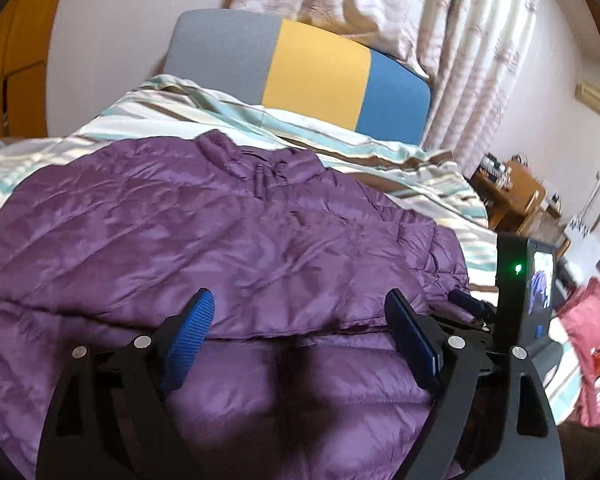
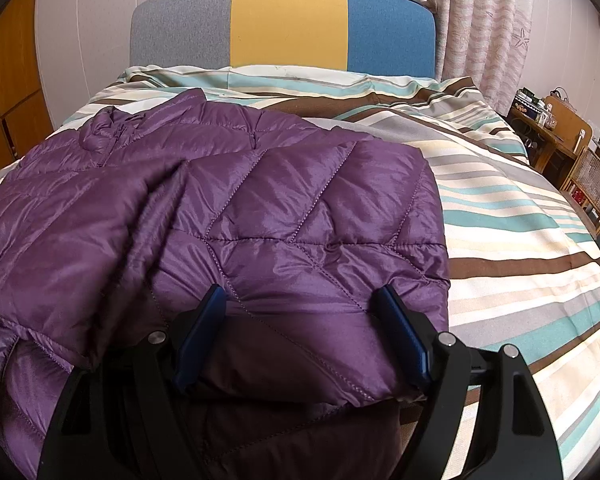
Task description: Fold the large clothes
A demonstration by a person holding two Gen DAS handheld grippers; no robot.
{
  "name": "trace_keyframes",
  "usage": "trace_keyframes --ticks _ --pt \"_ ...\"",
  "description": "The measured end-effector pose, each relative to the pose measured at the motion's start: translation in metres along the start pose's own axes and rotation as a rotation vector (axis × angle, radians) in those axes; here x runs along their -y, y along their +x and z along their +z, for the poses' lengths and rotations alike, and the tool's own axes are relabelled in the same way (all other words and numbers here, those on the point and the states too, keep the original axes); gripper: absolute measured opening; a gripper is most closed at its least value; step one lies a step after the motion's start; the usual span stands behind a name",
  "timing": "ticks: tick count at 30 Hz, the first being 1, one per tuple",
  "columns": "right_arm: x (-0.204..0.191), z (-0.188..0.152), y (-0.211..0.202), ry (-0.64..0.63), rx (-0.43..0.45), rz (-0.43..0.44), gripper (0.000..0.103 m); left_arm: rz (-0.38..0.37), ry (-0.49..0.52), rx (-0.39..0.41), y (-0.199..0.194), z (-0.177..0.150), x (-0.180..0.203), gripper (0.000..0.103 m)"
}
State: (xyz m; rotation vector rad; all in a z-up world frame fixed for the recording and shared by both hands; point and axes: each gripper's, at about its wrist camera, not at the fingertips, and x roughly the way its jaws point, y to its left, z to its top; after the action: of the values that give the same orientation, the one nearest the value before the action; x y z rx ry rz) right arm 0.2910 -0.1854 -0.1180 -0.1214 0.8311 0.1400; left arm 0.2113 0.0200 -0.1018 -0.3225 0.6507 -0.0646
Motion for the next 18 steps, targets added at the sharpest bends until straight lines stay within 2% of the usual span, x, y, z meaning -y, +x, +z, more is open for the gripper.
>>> trace_keyframes --ticks 4,7,8,10,12,15,16,18 --pt "0.005 0.000 -0.008 0.017 0.028 0.009 0.079 0.057 -0.076 0.045 -0.018 0.009 -0.032 0.086" --pt "0.012 0.003 -0.023 0.050 0.071 0.013 0.076 0.155 -0.084 0.053 -0.021 0.021 -0.061 0.086" --pt "0.014 0.004 -0.029 0.062 0.090 0.018 0.073 0.208 -0.083 0.062 -0.022 0.025 -0.073 0.086" --pt "0.016 0.010 -0.054 0.109 0.167 0.053 0.072 0.274 -0.101 0.061 -0.019 0.031 -0.093 0.086" --pt "0.008 0.019 -0.069 0.110 0.208 0.111 0.069 0.324 -0.141 0.017 -0.009 0.031 -0.116 0.077" --pt "-0.028 0.033 -0.071 -0.001 0.180 0.206 0.061 0.325 -0.236 -0.028 0.000 0.023 -0.144 0.074" --pt "-0.041 0.036 -0.066 -0.036 0.160 0.232 0.060 0.321 -0.242 -0.025 0.000 0.020 -0.145 0.074" --pt "-0.064 0.041 -0.051 -0.093 0.107 0.280 0.050 0.327 -0.228 -0.019 0.000 0.018 -0.143 0.074"
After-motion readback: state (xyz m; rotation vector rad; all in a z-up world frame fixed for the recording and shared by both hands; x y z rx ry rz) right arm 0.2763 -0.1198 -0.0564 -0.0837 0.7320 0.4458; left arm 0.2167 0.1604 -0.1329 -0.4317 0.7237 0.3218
